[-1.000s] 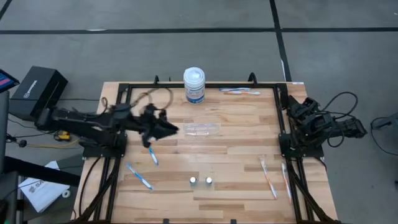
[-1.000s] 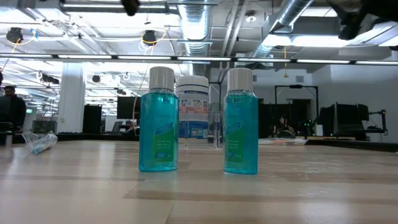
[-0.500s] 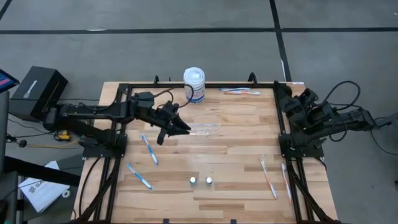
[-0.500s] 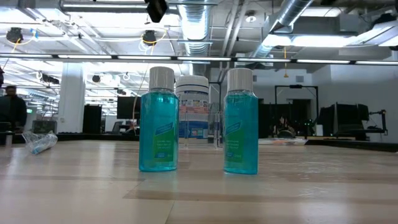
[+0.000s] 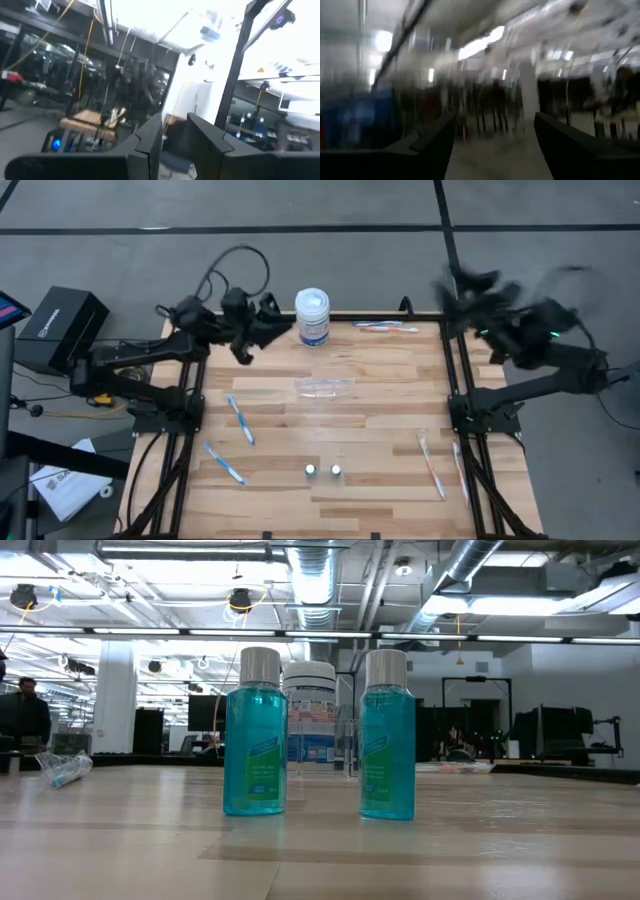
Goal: Pick & Place toothbrushing station
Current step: Put the left mouthwash into the transparent organizer
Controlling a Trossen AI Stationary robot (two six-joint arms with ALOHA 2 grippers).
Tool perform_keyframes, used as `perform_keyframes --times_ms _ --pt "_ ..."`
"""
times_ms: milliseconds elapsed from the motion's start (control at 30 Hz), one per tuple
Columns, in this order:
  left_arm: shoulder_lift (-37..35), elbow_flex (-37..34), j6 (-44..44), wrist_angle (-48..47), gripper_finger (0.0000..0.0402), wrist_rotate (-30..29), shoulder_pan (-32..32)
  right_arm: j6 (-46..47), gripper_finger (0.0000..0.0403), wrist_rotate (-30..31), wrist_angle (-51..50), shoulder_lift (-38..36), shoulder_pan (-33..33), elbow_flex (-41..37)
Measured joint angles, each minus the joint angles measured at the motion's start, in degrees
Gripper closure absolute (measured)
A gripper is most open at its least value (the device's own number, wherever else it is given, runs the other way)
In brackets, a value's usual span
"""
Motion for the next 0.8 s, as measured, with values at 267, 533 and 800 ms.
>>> perform_keyframes --times_ms 267,533,800 --pt "1.7 7.3 9.1 -49.7 0.0317 2.2 -1.7 8.8 0.0188 -16.9 -50.4 17.7 -3.9 27.9" --pt "7.9 8.0 12.3 -62.5 0.0317 -2.7 -12.2 11.9 0.0218 -29.5 -70.2 24.8 -7.2 32.5" --pt "16.4 7.9 16.4 -63.2 0.0317 -9.1 -23.2 12.4 0.0212 -31.8 -71.9 24.9 -11.5 30.5"
